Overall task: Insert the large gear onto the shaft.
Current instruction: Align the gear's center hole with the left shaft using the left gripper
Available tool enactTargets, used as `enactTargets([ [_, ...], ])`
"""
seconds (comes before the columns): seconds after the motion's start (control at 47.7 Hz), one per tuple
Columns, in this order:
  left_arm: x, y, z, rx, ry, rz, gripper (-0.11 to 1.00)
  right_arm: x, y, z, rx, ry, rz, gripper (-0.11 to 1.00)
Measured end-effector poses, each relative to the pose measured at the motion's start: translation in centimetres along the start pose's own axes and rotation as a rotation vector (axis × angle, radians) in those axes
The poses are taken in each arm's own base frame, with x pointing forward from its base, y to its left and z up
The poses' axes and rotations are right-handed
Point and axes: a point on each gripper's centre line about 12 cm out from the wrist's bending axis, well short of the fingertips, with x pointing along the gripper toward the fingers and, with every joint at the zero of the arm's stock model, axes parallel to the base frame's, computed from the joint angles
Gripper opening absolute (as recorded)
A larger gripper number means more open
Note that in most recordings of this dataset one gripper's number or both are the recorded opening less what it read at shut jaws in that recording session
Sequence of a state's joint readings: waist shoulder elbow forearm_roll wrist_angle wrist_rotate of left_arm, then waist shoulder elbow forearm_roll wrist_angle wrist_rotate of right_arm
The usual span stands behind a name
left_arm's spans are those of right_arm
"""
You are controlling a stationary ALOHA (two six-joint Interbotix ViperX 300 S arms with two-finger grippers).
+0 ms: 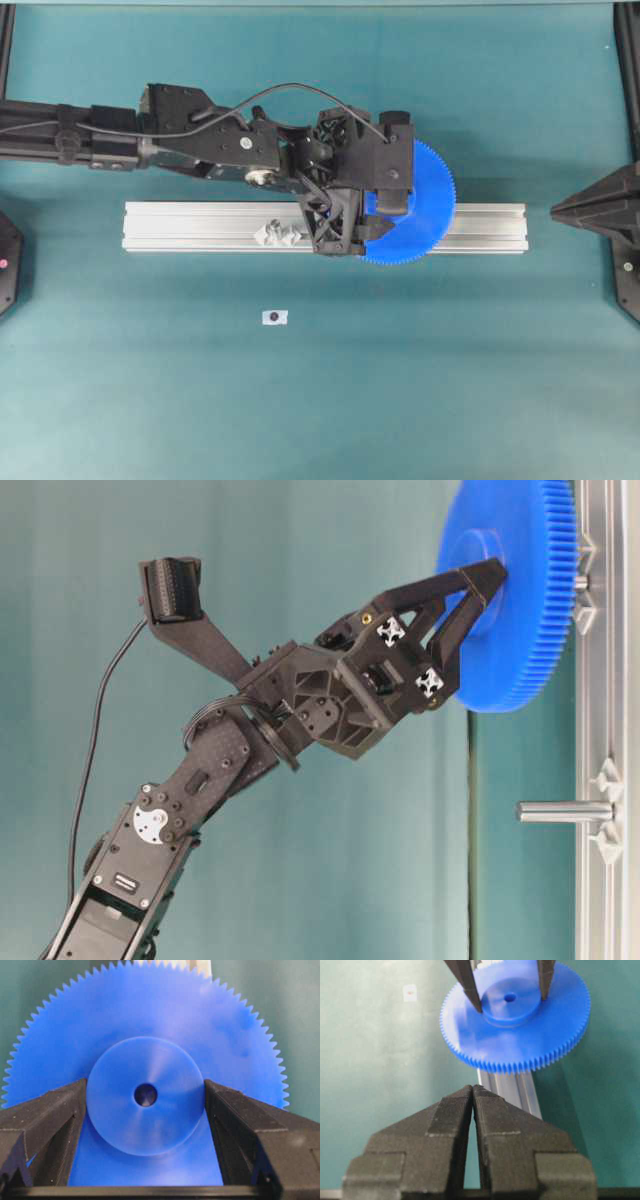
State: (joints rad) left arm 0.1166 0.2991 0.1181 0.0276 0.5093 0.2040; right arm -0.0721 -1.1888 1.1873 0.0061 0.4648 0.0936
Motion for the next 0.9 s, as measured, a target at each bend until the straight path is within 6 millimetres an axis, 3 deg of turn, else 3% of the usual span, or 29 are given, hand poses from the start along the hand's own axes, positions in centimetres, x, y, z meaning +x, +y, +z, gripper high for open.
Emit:
enactTargets([
  [0.44,0.1,0.1,1.8,0.009,0.001,-0.003,0.81,0.0,0.0,0.0,0.0,0.003,0.0,0.14],
  [0.901,0.0,0.2,2.0,0.015,0.052,-0.014,0.86,0.0,0.0,0.0,0.003,0.002,0.001,0.14],
])
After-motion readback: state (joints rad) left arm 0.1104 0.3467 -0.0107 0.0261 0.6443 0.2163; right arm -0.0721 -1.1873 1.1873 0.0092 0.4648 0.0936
